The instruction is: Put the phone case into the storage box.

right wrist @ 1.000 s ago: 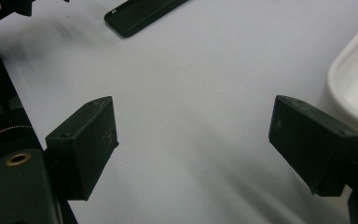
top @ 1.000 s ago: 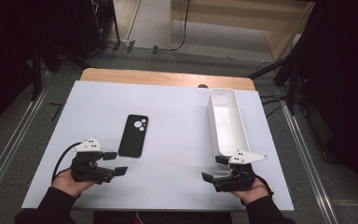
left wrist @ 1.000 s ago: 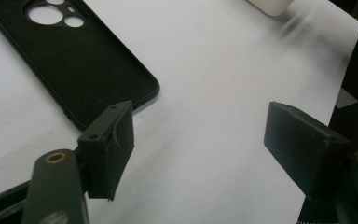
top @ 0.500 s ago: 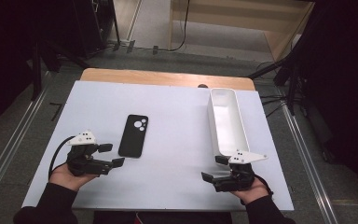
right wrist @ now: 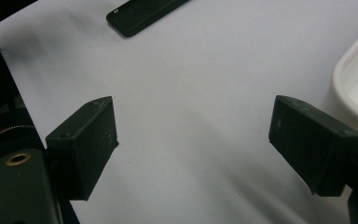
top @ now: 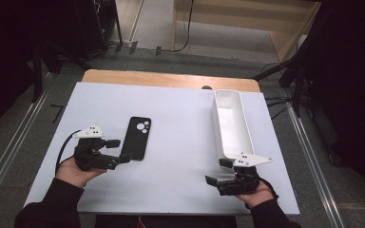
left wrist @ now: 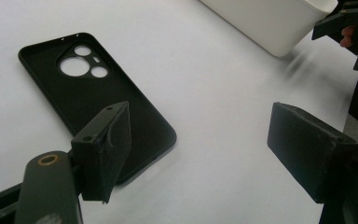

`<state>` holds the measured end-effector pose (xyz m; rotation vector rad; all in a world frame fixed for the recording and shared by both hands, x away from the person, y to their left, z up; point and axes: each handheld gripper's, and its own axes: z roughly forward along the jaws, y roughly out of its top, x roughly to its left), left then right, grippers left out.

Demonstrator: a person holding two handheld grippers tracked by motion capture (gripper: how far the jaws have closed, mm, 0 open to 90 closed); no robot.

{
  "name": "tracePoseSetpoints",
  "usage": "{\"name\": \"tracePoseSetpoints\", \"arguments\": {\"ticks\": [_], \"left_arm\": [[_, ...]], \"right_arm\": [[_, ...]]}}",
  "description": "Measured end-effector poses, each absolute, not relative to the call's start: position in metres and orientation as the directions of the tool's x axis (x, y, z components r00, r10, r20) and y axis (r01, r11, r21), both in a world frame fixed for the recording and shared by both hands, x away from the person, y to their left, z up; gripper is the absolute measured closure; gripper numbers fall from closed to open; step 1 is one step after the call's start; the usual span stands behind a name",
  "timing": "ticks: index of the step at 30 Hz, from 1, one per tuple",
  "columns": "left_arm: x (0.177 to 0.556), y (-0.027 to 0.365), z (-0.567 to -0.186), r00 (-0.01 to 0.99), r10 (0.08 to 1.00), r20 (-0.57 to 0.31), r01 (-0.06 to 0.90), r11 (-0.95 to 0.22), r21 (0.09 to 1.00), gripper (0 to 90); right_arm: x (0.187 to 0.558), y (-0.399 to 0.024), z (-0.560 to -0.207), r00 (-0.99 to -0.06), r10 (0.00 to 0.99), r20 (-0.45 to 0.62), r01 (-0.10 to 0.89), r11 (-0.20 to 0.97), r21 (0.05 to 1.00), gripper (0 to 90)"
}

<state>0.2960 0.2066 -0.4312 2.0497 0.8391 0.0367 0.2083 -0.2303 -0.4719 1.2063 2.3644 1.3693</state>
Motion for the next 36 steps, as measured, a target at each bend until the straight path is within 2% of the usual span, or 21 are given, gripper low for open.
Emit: {"name": "tracePoseSetpoints", "arguments": {"ticks": [10,20,22,26,32,36], "left_arm": [[0.312,0.200,-0.431,0.763,0.577,-0.291,0.562,-0.369,0.741,22.2],[0.331,0.190,-0.431,0.769,0.585,-0.258,0.541,-0.379,0.751,22.3],[0.334,0.189,-0.433,0.768,0.585,-0.260,0.542,-0.378,0.751,25.0],[0.336,0.188,-0.435,0.764,0.586,-0.269,0.550,-0.375,0.746,24.9],[0.329,0.180,-0.440,0.798,0.548,-0.251,0.514,-0.402,0.758,25.0],[0.329,0.181,-0.445,0.792,0.544,-0.278,0.535,-0.396,0.747,29.5]], "right_arm": [[0.208,-0.229,-0.472,-0.672,0.697,0.250,0.562,0.261,0.785,13.8],[0.208,-0.230,-0.472,-0.673,0.696,0.252,0.565,0.262,0.783,13.8],[0.208,-0.230,-0.472,-0.672,0.696,0.254,0.567,0.262,0.781,13.8],[0.208,-0.230,-0.472,-0.672,0.697,0.250,0.563,0.262,0.784,13.8],[0.208,-0.230,-0.473,-0.674,0.695,0.250,0.560,0.261,0.786,13.8],[0.208,-0.230,-0.472,-0.676,0.694,0.247,0.559,0.265,0.786,13.8]]}}
